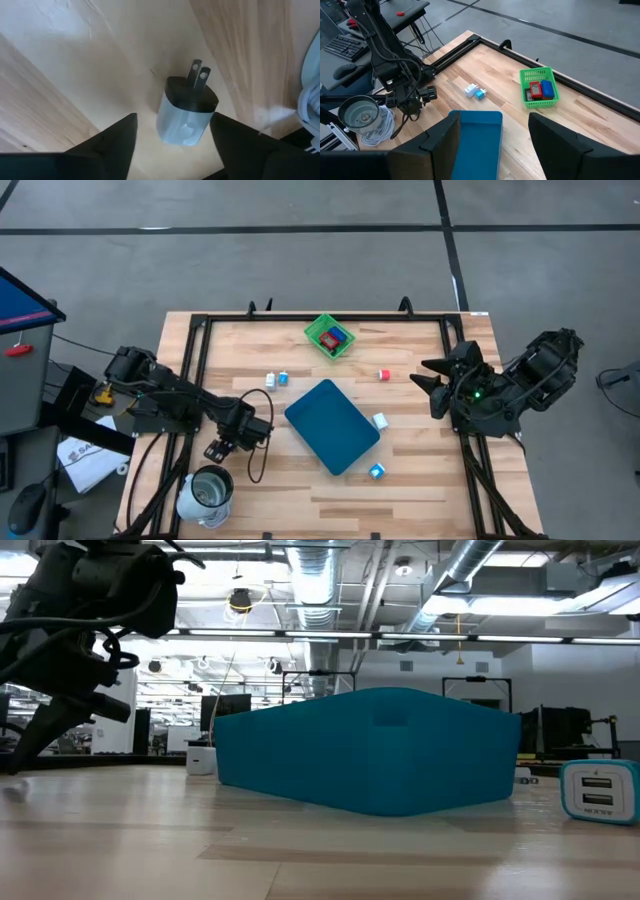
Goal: Pick & Place Office items
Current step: Put the bottom left white charger adapter into the blue bin
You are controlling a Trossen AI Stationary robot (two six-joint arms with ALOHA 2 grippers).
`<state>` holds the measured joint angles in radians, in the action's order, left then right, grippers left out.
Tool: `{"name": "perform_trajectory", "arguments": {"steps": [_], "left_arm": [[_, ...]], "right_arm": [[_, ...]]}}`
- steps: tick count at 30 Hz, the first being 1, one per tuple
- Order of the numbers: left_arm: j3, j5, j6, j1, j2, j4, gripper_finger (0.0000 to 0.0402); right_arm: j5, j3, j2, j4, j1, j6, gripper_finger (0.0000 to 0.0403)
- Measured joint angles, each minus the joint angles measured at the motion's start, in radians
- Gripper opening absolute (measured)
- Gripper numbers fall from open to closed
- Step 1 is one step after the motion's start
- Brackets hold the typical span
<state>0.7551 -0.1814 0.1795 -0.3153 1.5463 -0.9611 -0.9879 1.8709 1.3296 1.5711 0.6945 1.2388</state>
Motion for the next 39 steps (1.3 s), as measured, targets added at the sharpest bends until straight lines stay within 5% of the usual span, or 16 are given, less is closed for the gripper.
{"name": "perform_trajectory", "arguments": {"steps": [10,27,33,39], "left_arm": [[0.001,-0.002,-0.001,0.005,-0.002,-0.004,0.0114],[0.107,-0.008,-0.179,0.142,-0.001,0.192,0.0114],[0.186,-0.137,-0.198,0.145,-0.020,0.217,0.0114],[0.326,-0.139,-0.303,0.155,-0.022,0.295,0.0114]], "right_arm": [[-0.003,0.000,0.000,0.000,0.000,0.003,0.0225],[-0.004,0.000,0.000,0.000,-0.001,0.019,0.0225],[-0.004,0.000,0.000,0.000,-0.001,0.019,0.0225],[-0.004,0.001,0.000,0.000,-0.001,0.014,0.0225]]}}
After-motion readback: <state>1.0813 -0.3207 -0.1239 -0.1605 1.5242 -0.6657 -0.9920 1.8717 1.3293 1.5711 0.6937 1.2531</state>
